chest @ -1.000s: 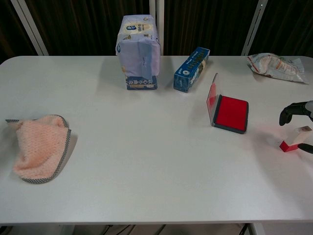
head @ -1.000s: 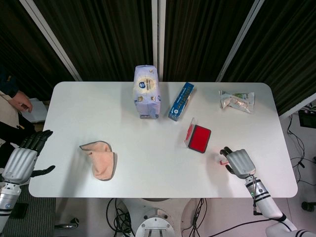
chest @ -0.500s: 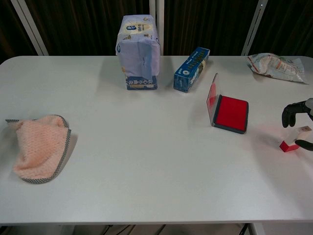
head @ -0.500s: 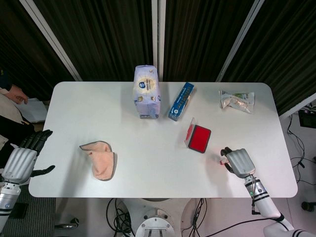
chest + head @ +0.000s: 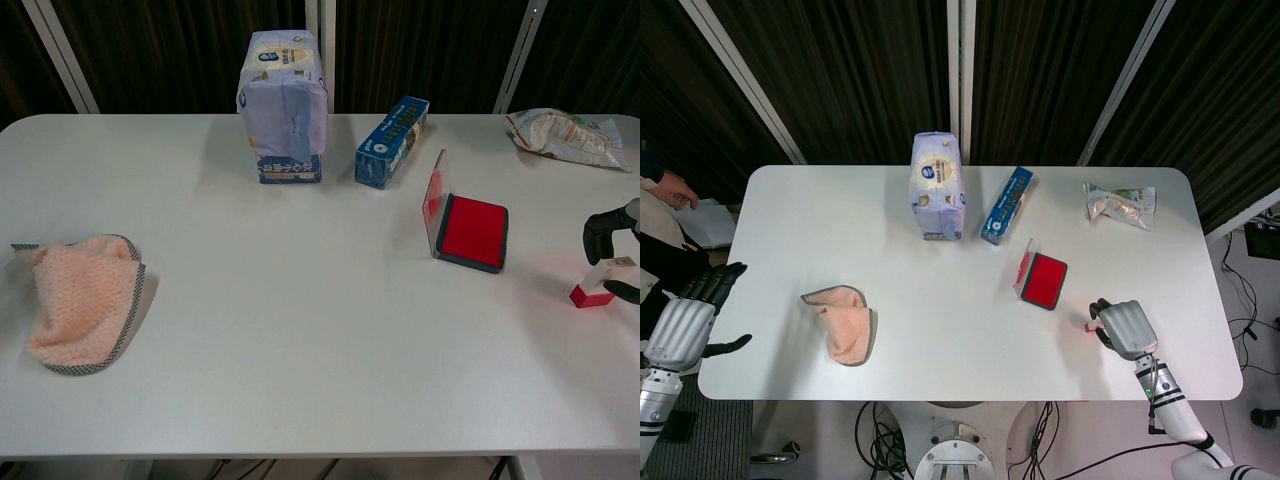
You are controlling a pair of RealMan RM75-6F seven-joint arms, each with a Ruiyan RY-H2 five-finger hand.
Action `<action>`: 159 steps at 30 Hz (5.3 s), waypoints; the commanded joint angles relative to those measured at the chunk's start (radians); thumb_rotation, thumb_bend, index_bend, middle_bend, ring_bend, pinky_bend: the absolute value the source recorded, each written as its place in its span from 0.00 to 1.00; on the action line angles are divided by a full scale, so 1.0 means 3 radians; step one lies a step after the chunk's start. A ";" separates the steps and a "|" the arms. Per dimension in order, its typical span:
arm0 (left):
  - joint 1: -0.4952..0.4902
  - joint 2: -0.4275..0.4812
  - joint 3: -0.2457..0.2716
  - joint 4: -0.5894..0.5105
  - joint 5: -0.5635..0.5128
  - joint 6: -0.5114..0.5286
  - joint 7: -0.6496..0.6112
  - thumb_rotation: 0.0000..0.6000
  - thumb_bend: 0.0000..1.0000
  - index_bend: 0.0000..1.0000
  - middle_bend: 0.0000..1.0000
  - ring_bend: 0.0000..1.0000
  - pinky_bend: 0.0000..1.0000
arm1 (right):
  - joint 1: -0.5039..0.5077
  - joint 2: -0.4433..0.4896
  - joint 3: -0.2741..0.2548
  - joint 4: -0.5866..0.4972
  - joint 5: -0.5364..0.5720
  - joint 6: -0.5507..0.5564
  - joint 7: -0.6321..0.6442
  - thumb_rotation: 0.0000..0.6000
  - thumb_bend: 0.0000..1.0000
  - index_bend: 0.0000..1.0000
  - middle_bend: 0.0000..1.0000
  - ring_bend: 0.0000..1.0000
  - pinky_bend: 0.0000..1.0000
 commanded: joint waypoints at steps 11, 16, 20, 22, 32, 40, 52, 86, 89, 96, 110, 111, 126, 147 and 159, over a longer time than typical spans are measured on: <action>0.0008 0.0004 -0.0002 0.0012 -0.0012 0.0008 -0.0012 0.99 0.02 0.04 0.09 0.08 0.18 | 0.0002 -0.0068 0.0021 0.0047 0.0064 -0.0003 -0.0081 1.00 0.35 0.54 0.53 0.77 0.90; 0.0009 0.0003 -0.0004 0.0018 -0.0006 0.0018 -0.0023 0.99 0.02 0.04 0.09 0.08 0.18 | 0.0004 -0.0069 0.0024 0.0054 0.0054 0.0026 -0.0081 1.00 0.36 0.56 0.55 0.77 0.90; 0.0014 0.0008 -0.0004 0.0021 -0.0004 0.0028 -0.0025 0.99 0.02 0.04 0.09 0.08 0.18 | 0.0013 -0.0008 0.0059 -0.0039 0.0032 0.0093 -0.0022 1.00 0.36 0.56 0.55 0.77 0.90; 0.0014 0.0015 -0.0004 0.0018 -0.0003 0.0029 -0.0024 0.99 0.02 0.04 0.09 0.08 0.18 | 0.0041 0.0069 0.0106 -0.0155 0.0015 0.0131 0.0005 1.00 0.36 0.56 0.55 0.77 0.90; 0.0010 -0.0001 -0.0006 0.0026 -0.0010 0.0019 -0.0032 0.99 0.02 0.04 0.09 0.08 0.18 | 0.0592 0.0452 0.0539 -0.0982 0.0357 -0.0513 -0.0392 1.00 0.44 0.57 0.55 0.77 0.90; 0.0017 -0.0018 -0.0005 0.0075 -0.0020 0.0023 -0.0079 0.99 0.02 0.04 0.09 0.08 0.18 | 0.1066 0.0323 0.0685 -0.1094 0.1260 -0.1183 -0.1203 1.00 0.46 0.57 0.55 0.77 0.90; 0.0023 -0.0003 -0.0007 0.0122 -0.0020 0.0038 -0.0148 1.00 0.02 0.04 0.09 0.08 0.18 | 0.1265 0.0016 0.0573 -0.0872 0.1676 -0.1074 -0.1534 1.00 0.46 0.58 0.56 0.78 0.90; 0.0032 0.0022 -0.0016 0.0097 -0.0011 0.0067 -0.0119 0.99 0.02 0.04 0.09 0.08 0.18 | 0.1233 0.0074 0.0507 -0.0871 0.1355 -0.0639 -0.0921 1.00 0.46 0.61 0.58 0.78 0.90; 0.0034 0.0020 -0.0014 0.0077 -0.0004 0.0073 -0.0102 0.99 0.02 0.04 0.09 0.08 0.18 | 0.1151 0.0224 0.0483 -0.1051 0.1231 -0.0506 -0.0836 1.00 0.46 0.61 0.58 0.78 0.90; 0.0035 0.0002 0.0001 0.0064 0.0006 0.0059 -0.0077 1.00 0.02 0.04 0.09 0.08 0.18 | 0.0855 0.0464 0.0211 -0.1193 0.1049 -0.0325 -0.0662 1.00 0.46 0.61 0.58 0.78 0.90; 0.0011 -0.0031 0.0006 0.0075 0.0018 0.0025 -0.0070 0.99 0.02 0.04 0.09 0.08 0.18 | 0.0467 0.0396 -0.0104 -0.0836 0.0801 -0.0223 -0.0313 1.00 0.46 0.61 0.57 0.78 0.90; 0.0012 -0.0031 0.0007 0.0074 0.0018 0.0027 -0.0069 0.99 0.02 0.04 0.09 0.08 0.18 | 0.0462 0.0383 -0.0101 -0.0812 0.0796 -0.0230 -0.0300 1.00 0.46 0.61 0.57 0.78 0.90; 0.0016 -0.0021 0.0006 0.0087 0.0011 0.0033 -0.0092 0.99 0.02 0.04 0.09 0.08 0.18 | 0.0444 0.0275 -0.0050 -0.0653 0.0767 -0.0387 -0.0295 1.00 0.44 0.57 0.52 0.78 0.90; 0.0018 -0.0011 0.0007 0.0091 0.0008 0.0038 -0.0109 0.99 0.02 0.04 0.09 0.08 0.18 | 0.0439 0.0366 -0.0047 -0.0739 0.0737 -0.0555 -0.0355 1.00 0.38 0.38 0.36 0.78 0.90; 0.0026 0.0003 0.0006 0.0076 0.0015 0.0060 -0.0100 1.00 0.02 0.04 0.09 0.08 0.18 | 0.0418 0.0457 -0.0069 -0.0830 0.0698 -0.0581 -0.0382 1.00 0.37 0.26 0.29 0.78 0.90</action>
